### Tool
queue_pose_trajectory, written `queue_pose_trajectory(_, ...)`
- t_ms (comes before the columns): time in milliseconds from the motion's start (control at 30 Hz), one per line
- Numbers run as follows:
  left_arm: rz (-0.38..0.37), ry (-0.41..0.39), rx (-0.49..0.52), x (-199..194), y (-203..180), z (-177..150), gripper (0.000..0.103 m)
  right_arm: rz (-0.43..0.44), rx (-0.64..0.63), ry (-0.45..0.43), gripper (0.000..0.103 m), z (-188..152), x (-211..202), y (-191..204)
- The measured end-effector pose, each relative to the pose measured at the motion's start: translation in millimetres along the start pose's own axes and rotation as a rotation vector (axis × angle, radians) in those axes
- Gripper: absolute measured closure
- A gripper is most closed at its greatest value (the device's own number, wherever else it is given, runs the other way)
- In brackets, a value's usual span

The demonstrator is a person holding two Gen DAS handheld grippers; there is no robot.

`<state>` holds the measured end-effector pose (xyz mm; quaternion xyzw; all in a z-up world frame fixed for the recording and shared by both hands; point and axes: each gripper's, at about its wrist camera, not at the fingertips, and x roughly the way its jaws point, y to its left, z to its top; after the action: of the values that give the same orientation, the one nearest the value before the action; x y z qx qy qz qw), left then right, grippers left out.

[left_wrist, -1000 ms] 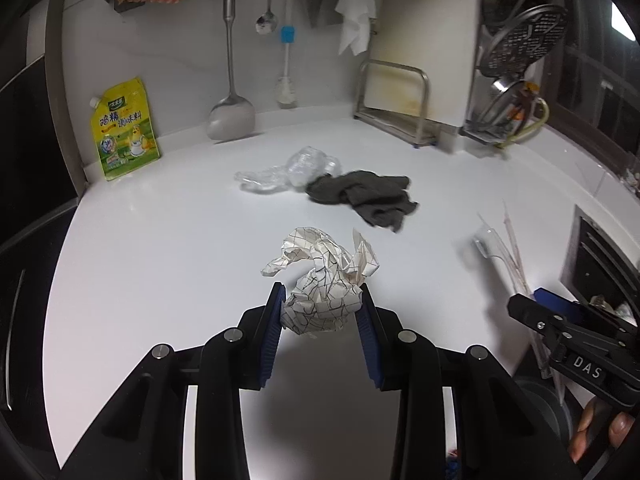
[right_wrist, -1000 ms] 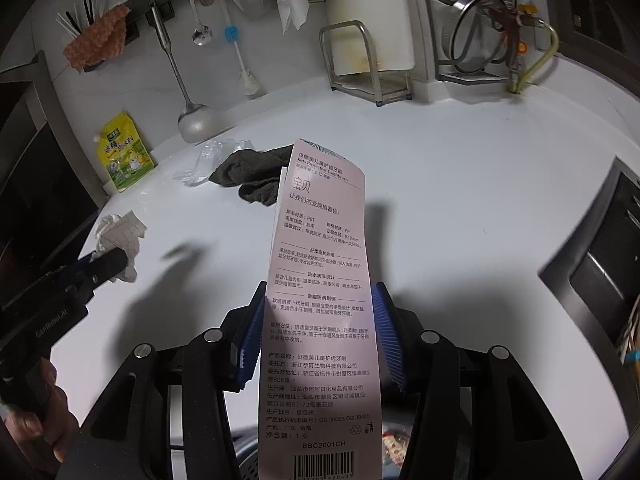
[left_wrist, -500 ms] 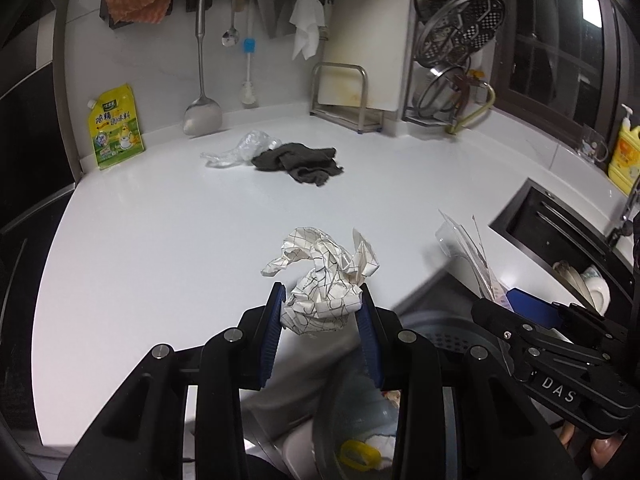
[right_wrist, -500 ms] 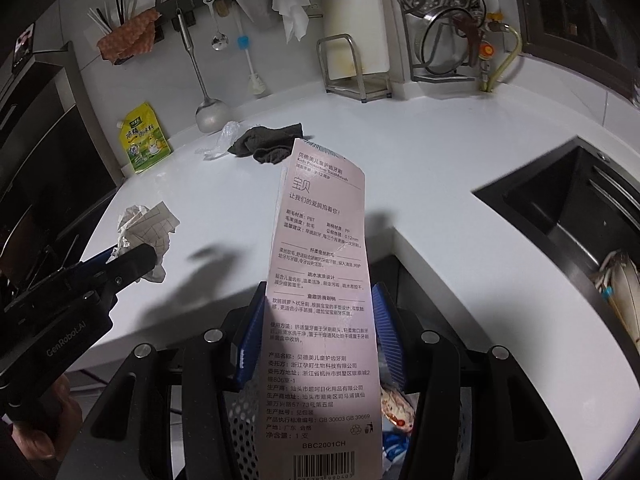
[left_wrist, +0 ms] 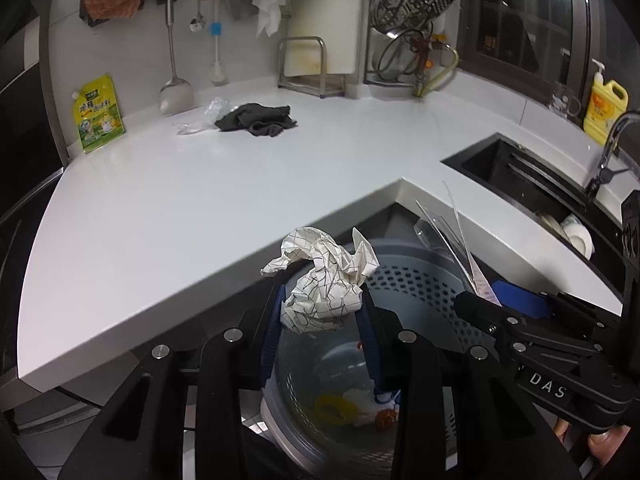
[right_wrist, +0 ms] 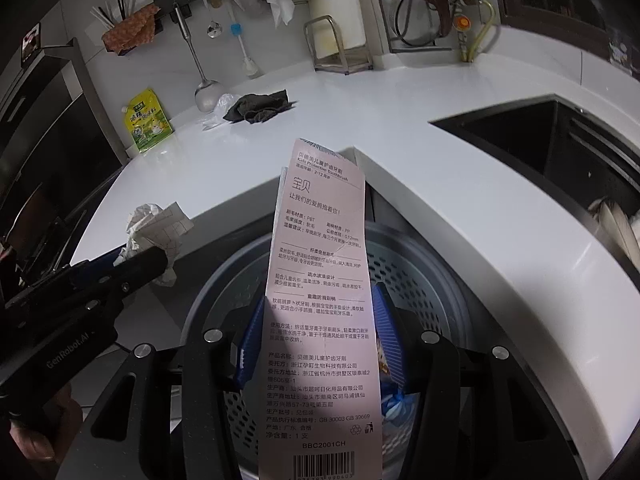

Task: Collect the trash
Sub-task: 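Carry the crumpled paper and pink receipt over the grey bin, then open both tools to drop the paper and receipt into the bin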

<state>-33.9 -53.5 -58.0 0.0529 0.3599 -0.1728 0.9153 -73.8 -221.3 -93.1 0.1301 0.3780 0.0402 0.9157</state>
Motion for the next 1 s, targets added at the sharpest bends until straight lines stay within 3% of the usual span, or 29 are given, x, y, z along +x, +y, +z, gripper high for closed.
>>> queue_pose_trajectory(433, 0.003, 0.055, 0.025, 1, -20, -20, 0.068, 0.018, 0.022, 0.020, 0.053, -20, -13, -17)
queue_pose_trajectory(1000, 0.006, 0.105, 0.011, 10, -17, -29, 0.064, 0.016, 0.025, 0.045, 0.053, -23, -10, -17)
